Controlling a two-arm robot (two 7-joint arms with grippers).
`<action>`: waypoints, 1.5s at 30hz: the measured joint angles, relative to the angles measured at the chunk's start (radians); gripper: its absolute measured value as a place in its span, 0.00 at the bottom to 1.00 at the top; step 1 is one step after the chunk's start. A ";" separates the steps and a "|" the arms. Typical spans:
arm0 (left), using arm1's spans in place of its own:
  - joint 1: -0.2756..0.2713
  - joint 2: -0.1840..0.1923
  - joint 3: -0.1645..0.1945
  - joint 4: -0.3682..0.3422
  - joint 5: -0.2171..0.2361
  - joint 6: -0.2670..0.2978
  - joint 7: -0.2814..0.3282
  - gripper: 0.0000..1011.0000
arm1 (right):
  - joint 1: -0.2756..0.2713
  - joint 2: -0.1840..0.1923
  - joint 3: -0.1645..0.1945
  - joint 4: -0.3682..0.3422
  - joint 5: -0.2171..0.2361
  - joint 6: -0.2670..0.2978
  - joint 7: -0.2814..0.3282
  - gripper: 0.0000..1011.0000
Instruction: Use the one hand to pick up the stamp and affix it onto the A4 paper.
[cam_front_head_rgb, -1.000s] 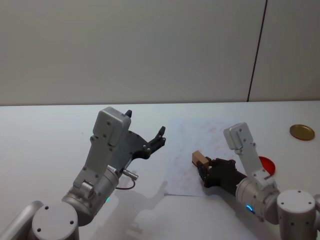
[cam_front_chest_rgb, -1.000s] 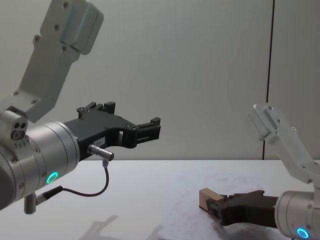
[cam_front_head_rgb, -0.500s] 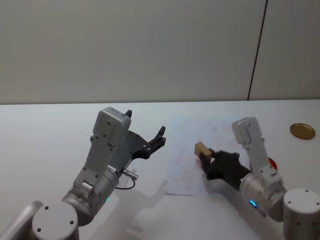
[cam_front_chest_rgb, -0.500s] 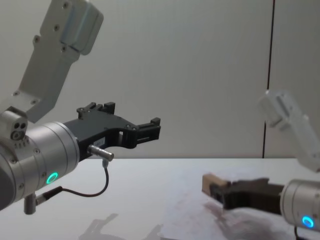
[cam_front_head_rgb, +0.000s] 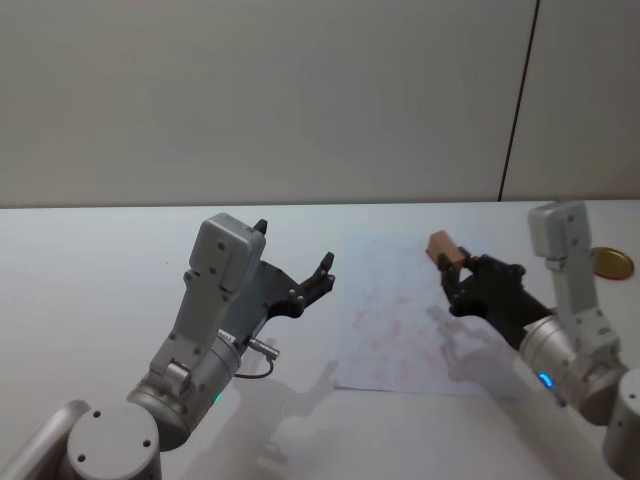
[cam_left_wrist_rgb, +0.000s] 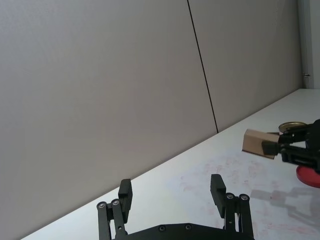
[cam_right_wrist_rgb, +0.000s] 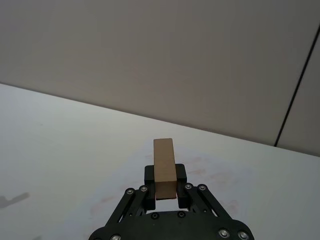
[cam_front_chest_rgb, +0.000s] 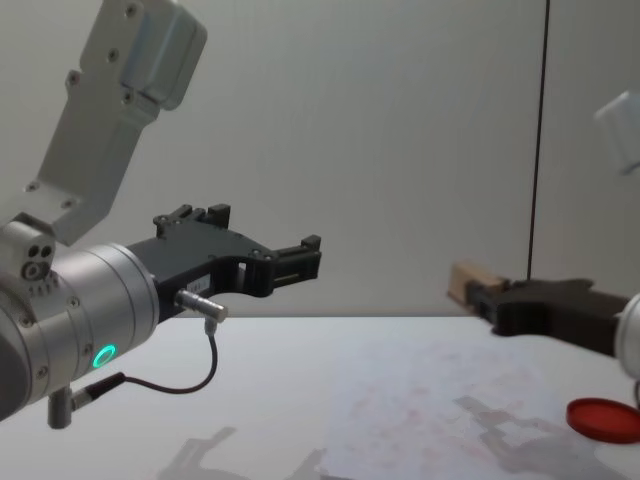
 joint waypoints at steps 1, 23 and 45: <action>0.000 0.000 0.000 0.000 0.000 0.000 0.000 0.98 | -0.002 0.003 0.003 -0.004 0.001 -0.001 -0.002 0.21; 0.000 0.000 0.000 0.000 0.000 0.000 0.000 0.98 | -0.083 0.107 0.083 -0.062 0.024 0.025 -0.029 0.21; 0.000 0.000 0.000 0.000 0.000 0.000 0.000 0.98 | -0.148 0.150 0.112 -0.062 0.070 0.061 -0.010 0.21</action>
